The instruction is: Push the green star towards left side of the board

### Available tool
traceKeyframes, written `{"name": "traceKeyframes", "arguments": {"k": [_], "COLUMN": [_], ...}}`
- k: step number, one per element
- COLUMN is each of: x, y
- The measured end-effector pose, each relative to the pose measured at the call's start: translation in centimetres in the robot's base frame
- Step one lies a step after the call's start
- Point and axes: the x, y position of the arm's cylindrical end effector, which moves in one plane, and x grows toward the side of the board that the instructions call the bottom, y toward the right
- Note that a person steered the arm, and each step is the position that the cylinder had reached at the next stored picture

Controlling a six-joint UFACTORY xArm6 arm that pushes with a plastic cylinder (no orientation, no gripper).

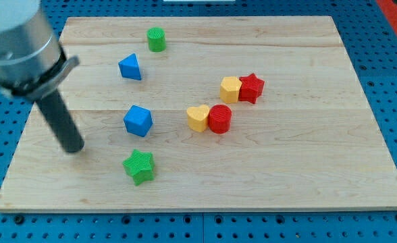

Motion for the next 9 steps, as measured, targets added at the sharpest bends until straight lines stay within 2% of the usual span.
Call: {"name": "traceKeyframes", "arguments": {"k": [1, 2, 4, 5, 6, 7, 8, 9], "x": [7.4, 7.4, 7.0, 1.0, -0.4, 1.5, 1.4, 1.5], "y": [0.9, 3.4, 21.4, 20.7, 16.9, 16.4, 11.9, 11.8]}}
